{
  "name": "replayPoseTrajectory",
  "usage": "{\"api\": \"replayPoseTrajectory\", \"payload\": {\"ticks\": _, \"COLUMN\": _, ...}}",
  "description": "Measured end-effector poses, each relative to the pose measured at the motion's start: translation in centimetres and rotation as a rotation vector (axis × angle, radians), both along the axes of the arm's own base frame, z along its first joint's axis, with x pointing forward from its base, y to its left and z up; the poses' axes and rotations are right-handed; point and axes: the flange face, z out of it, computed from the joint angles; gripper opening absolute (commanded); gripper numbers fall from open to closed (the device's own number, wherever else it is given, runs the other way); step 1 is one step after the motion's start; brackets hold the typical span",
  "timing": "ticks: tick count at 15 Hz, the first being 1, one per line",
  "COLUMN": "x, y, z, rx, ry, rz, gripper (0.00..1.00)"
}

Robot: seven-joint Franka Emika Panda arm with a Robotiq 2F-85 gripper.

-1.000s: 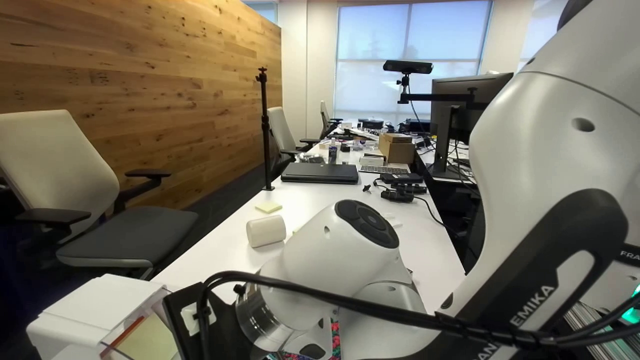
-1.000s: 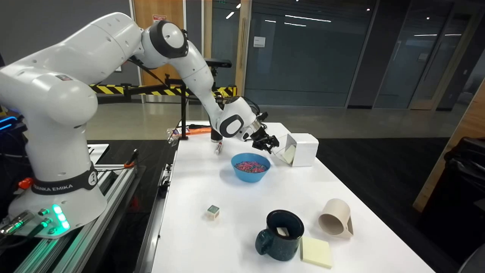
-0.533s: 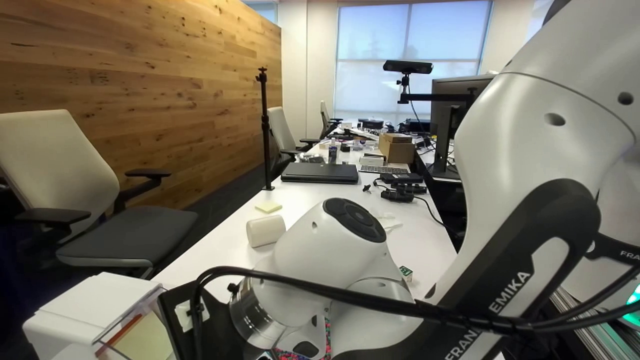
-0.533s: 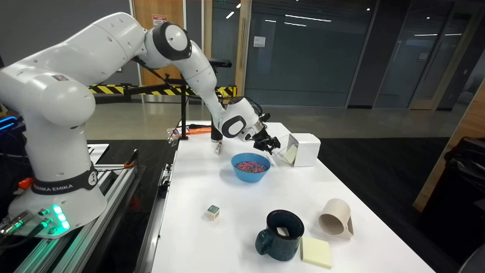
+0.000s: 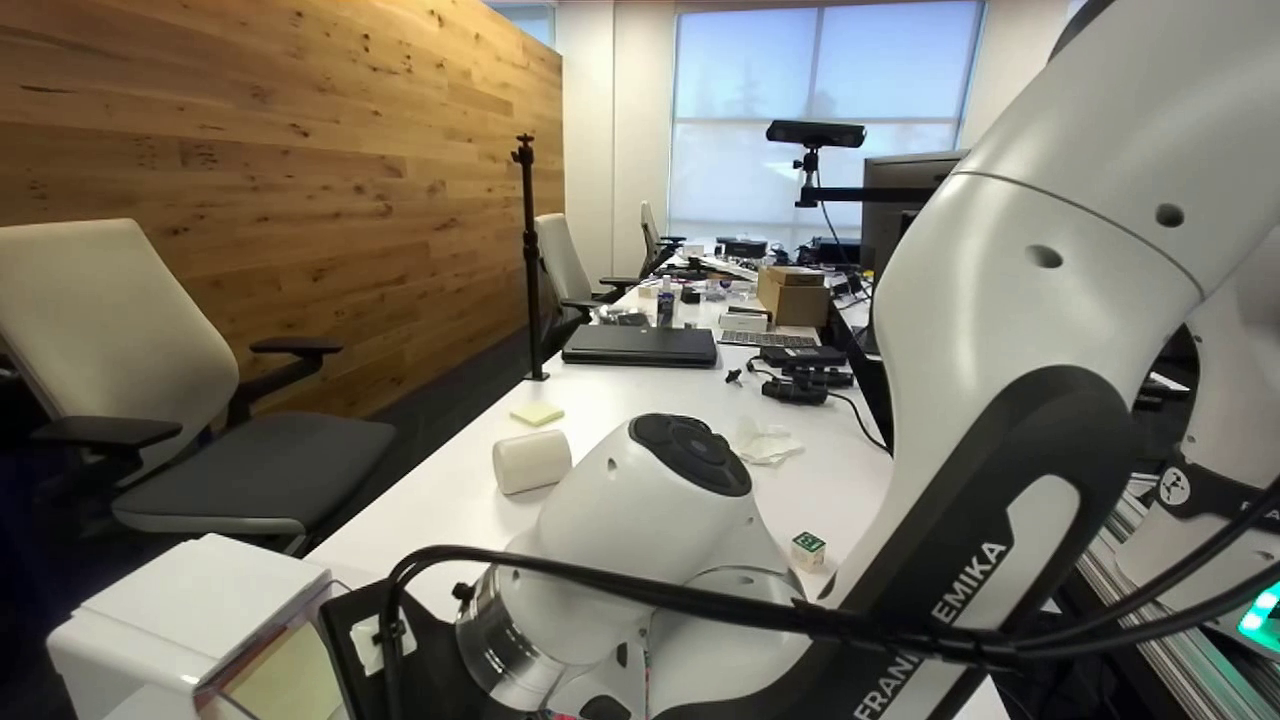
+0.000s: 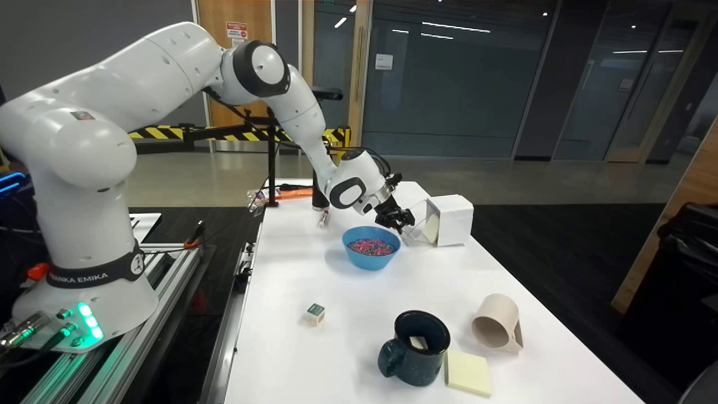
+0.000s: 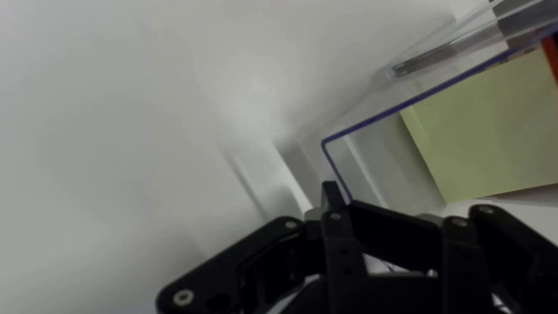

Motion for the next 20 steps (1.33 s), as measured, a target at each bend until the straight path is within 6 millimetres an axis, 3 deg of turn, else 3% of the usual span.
{"api": "replayPoseTrajectory", "payload": {"ticks": 7, "x": 0.3, "y": -0.2, "z": -0.5, "rx": 0.002, "ry": 0.003, "rz": -0.005, "gripper": 0.0}}
{"api": "replayPoseTrajectory", "payload": {"ticks": 9, "x": 0.5, "y": -0.3, "z": -0.3, "rx": 0.0, "ry": -0.004, "rz": -0.005, "gripper": 0.27}}
{"api": "replayPoseTrajectory", "payload": {"ticks": 17, "x": 1.2, "y": -0.7, "z": 0.5, "rx": -0.003, "ry": -0.025, "rz": -0.01, "gripper": 0.83}}
{"api": "replayPoseTrajectory", "payload": {"ticks": 20, "x": 1.4, "y": -0.8, "z": 0.7, "rx": -0.004, "ry": -0.03, "rz": -0.01, "gripper": 0.99}}
